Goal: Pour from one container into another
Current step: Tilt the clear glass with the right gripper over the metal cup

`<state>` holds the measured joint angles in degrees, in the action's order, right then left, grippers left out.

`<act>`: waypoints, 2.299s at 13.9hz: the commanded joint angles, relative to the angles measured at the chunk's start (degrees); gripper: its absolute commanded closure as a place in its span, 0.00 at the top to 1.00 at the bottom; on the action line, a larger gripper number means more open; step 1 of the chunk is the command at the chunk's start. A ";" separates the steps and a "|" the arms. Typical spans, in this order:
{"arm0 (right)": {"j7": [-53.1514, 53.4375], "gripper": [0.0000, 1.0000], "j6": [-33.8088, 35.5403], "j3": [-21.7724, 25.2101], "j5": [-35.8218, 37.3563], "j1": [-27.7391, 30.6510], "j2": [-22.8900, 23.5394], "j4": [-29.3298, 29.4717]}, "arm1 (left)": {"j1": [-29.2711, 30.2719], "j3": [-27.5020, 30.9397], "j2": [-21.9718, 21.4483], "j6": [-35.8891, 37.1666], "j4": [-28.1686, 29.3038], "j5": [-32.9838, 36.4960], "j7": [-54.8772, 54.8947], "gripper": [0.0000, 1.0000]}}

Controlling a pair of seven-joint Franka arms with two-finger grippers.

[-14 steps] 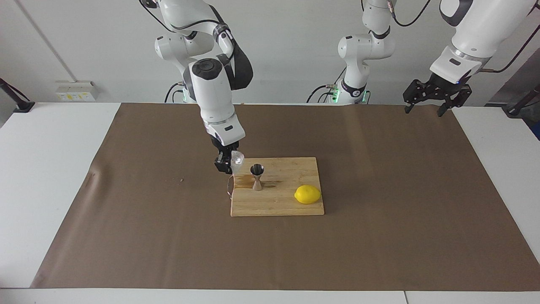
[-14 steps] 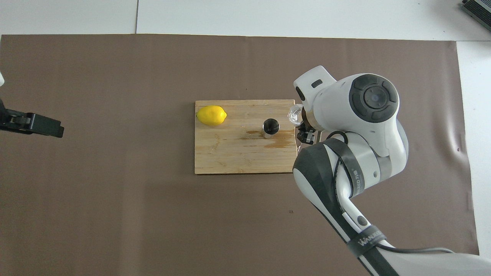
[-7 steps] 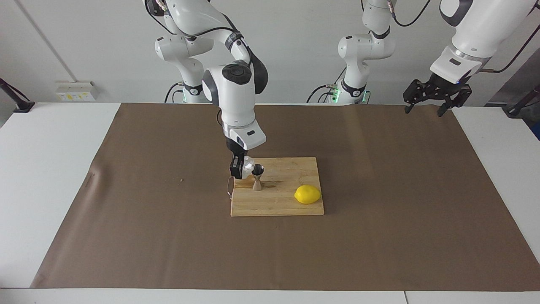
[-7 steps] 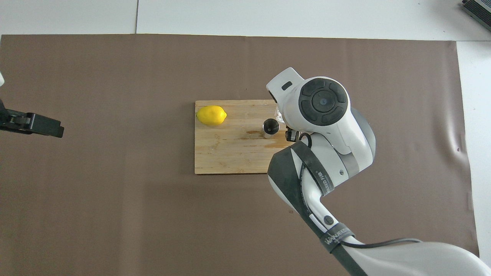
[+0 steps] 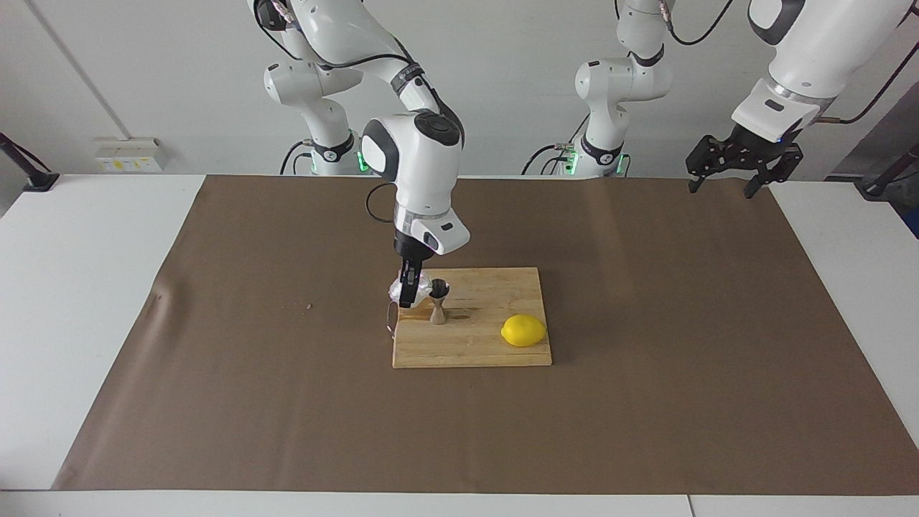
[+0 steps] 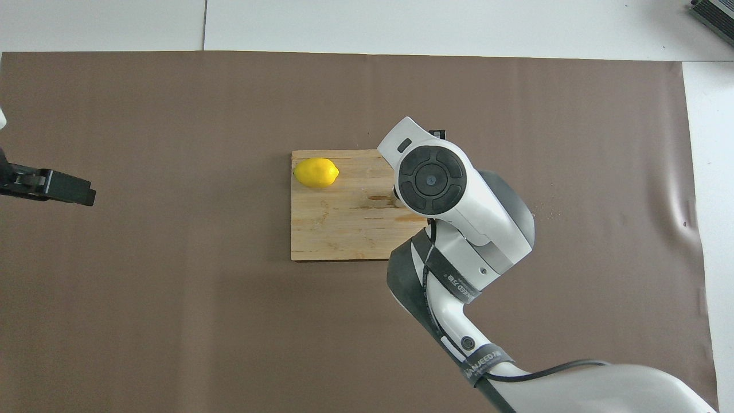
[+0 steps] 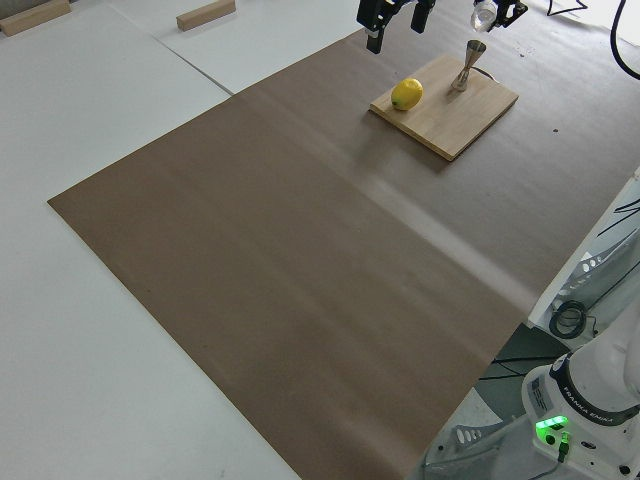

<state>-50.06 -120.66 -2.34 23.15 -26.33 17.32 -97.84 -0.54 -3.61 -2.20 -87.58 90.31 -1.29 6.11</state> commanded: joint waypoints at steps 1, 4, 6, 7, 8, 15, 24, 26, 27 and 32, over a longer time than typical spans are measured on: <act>0.84 0.03 0.42 -0.03 4.00 -0.56 -0.36 -0.59 | 0.27 -0.08 -1.14 -0.75 1.54 -0.47 -0.39 1.00; 0.84 0.03 0.51 -0.12 5.67 -0.91 -0.62 -1.12 | 0.27 -0.08 -1.14 -0.75 1.54 -0.56 -0.39 1.00; 0.92 0.03 0.51 -0.12 7.34 -2.23 -1.06 -1.82 | 0.27 -0.08 -1.14 -0.75 1.54 -0.56 -0.39 1.00; 0.84 0.03 0.60 -0.12 8.05 -2.58 -1.32 -2.00 | 0.27 -0.08 -1.14 -0.75 1.54 -0.47 -0.39 1.00; 0.92 0.03 0.86 -0.12 8.92 -3.19 -1.41 -2.17 | 0.27 -0.08 -1.14 -0.75 1.54 -0.47 -0.39 1.00; 0.84 0.04 0.60 -0.12 13.23 -3.37 -2.29 -4.02 | 0.27 -0.08 -1.14 -0.75 1.54 -0.47 -0.39 1.00; 0.93 0.05 0.86 -0.12 17.46 -4.08 -3.34 -5.69 | 0.27 -0.08 -1.14 -0.75 1.54 -0.56 -0.31 1.00; 0.92 0.05 1.30 -0.12 17.46 -4.08 -3.43 -5.69 | 0.27 -0.08 -1.14 -0.75 1.54 -0.47 -0.39 1.00; 0.93 0.05 1.39 -0.12 18.15 -4.16 -3.43 -5.69 | 0.27 -0.08 -1.14 -0.75 1.54 -0.47 -0.39 1.00; 0.84 0.05 1.39 -0.21 19.13 -4.16 -3.43 -5.60 | 0.27 0.01 -1.14 -0.75 1.54 -0.56 -0.39 1.00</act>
<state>-50.06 -119.90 -2.37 40.40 -30.39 15.43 -102.01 -0.54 -3.61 -2.20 -87.58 90.31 -1.29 6.11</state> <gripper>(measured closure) 0.498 0.000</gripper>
